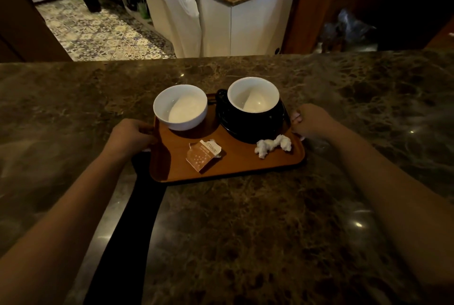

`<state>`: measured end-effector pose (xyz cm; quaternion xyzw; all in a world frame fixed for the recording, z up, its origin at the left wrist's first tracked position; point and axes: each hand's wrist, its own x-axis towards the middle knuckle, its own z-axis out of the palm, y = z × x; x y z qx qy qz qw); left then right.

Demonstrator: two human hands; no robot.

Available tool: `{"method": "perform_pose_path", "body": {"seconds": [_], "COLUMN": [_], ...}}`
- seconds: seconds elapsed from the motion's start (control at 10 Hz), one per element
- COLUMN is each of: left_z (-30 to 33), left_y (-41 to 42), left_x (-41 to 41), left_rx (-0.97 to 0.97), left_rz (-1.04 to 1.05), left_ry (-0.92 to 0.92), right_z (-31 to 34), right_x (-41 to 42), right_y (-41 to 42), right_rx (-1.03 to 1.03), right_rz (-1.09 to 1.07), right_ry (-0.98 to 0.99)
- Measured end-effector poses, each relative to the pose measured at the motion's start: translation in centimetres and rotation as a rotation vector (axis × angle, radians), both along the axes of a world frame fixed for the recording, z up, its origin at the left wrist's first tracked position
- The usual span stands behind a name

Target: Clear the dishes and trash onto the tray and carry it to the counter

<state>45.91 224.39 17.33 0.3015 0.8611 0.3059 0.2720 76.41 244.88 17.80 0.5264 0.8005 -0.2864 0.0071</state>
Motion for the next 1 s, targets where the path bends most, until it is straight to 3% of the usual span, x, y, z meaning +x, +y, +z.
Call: {"method": "perform_pose_path", "body": {"seconds": [0.3, 0.5, 0.8, 1.0], "left_z": [-0.6, -0.9, -0.6, -0.1], "left_y": [-0.6, -1.5, -3.7, -7.7], "left_x": [1.1, 2.1, 2.9, 3.7], "left_rx": [0.114, 0.17, 0.187, 0.105], "left_rz": [0.114, 0.154, 0.078, -0.036], "left_ry": [0.101, 0.12, 0.024, 0.111], "right_z": [-1.2, -1.5, -1.0, 0.4], "right_x": [0.3, 0.3, 2.4, 4.0], "right_y": [-0.5, -1.9, -3.5, -7.4], "right_rx": [0.159, 0.277, 0.169, 0.268], "right_rz": [-0.124, -0.1, -0.136, -0.104], "right_ry": [0.161, 0.123, 0.239, 0.124]}}
